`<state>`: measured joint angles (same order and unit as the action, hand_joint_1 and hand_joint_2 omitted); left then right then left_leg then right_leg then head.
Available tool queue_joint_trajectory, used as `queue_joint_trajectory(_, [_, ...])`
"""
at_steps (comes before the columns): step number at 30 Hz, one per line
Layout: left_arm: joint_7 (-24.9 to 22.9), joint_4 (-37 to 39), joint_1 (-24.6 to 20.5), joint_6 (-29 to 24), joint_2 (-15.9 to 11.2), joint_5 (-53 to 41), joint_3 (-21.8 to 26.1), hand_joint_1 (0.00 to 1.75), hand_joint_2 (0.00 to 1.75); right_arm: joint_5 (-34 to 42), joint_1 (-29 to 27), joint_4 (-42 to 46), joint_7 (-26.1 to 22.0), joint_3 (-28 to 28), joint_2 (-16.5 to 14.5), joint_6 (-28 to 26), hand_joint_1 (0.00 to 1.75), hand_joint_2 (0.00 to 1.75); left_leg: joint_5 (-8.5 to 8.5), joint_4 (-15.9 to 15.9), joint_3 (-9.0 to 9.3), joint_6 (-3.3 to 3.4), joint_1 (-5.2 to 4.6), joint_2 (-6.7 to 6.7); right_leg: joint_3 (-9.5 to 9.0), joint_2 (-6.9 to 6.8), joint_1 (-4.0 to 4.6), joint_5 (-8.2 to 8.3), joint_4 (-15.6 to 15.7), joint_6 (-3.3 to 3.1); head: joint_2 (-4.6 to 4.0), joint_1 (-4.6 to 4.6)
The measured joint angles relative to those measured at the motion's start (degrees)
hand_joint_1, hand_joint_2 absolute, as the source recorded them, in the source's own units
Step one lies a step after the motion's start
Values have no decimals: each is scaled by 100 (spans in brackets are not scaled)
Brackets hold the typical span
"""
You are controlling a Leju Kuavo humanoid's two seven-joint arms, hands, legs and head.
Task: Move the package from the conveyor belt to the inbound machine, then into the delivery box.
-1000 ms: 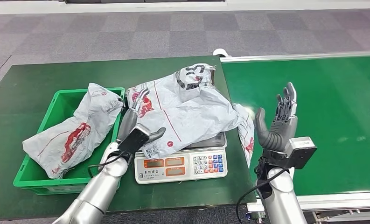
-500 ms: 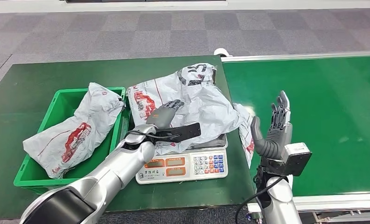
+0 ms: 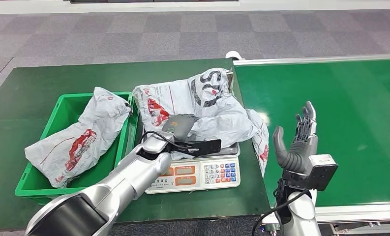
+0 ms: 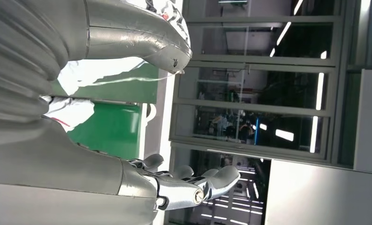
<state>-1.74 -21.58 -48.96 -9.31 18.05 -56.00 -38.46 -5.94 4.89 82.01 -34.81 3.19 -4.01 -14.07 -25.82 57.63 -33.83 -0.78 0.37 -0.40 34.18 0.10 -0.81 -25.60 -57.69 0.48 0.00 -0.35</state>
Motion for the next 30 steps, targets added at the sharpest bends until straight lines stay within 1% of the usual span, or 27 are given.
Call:
queue_joint_trajectory(3, [308,-74,78,-697,-39,14,24,175,175,-18,-29,18,6,-29,-20,51,0,175,0,0,-2,0,0,0,2,0,0,0,0,0,0,0])
queue_joint_trajectory(8, [765,-268,225,-1616,-120,-9,101,175,175,-29,-90,43,11,-55,-46,78,0,175,-1,-1,-7,0,0,0,7,0,0,-1,0,0,0,0])
queue_joint_trajectory(11, [1311,-508,383,-2469,-156,42,207,175,175,-27,-98,43,8,-56,-55,84,0,175,-1,-1,-10,1,0,0,9,0,0,-1,0,0,0,0])
queue_joint_trajectory(13, [1716,-798,544,-2907,-184,19,363,175,175,-9,-97,43,-3,-56,-60,84,0,175,-2,0,-10,2,0,1,9,1,0,-1,0,0,0,-1])
queue_joint_trajectory(16, [2274,-1393,845,-3069,-203,-276,766,175,175,35,-96,43,-20,-56,-61,74,0,175,-3,0,-11,3,0,2,11,2,0,-1,0,0,0,-1])
queue_joint_trajectory(18, [2868,-1858,1085,-3086,-173,-550,1166,175,175,77,-96,42,-35,-56,-61,49,0,175,-3,0,-13,3,-1,4,14,3,0,-1,0,0,0,-1])
queue_joint_trajectory(19, [3073,-2000,1157,-3092,-157,-627,1303,175,175,90,-96,41,-39,-56,-61,40,0,175,-3,0,-14,3,-1,4,15,3,0,-1,0,0,0,0])
queue_joint_trajectory(21, [3257,-2112,1211,-3094,-136,-685,1431,175,175,101,-96,40,-45,-56,-60,33,0,175,-3,0,-14,3,0,4,16,3,0,-1,0,0,0,1])
queue_joint_trajectory(23, [3734,-2856,1530,-3095,-37,-647,2117,175,175,142,-110,37,-87,-56,-60,5,0,175,-4,-1,-15,2,0,8,19,7,1,-1,0,0,0,0])
queue_joint_trajectory(25, [4150,-3882,1961,-3095,43,-491,2865,175,175,180,-158,34,-136,-56,-61,-29,0,175,-6,-2,-16,1,0,11,21,11,3,-2,0,-1,0,-1])
queue_joint_trajectory(30, [4173,-5313,2511,-3095,-73,-185,3352,175,175,207,-276,34,-200,-56,-58,-55,0,175,-6,-5,-18,0,1,10,22,10,9,-4,0,-5,0,-2])
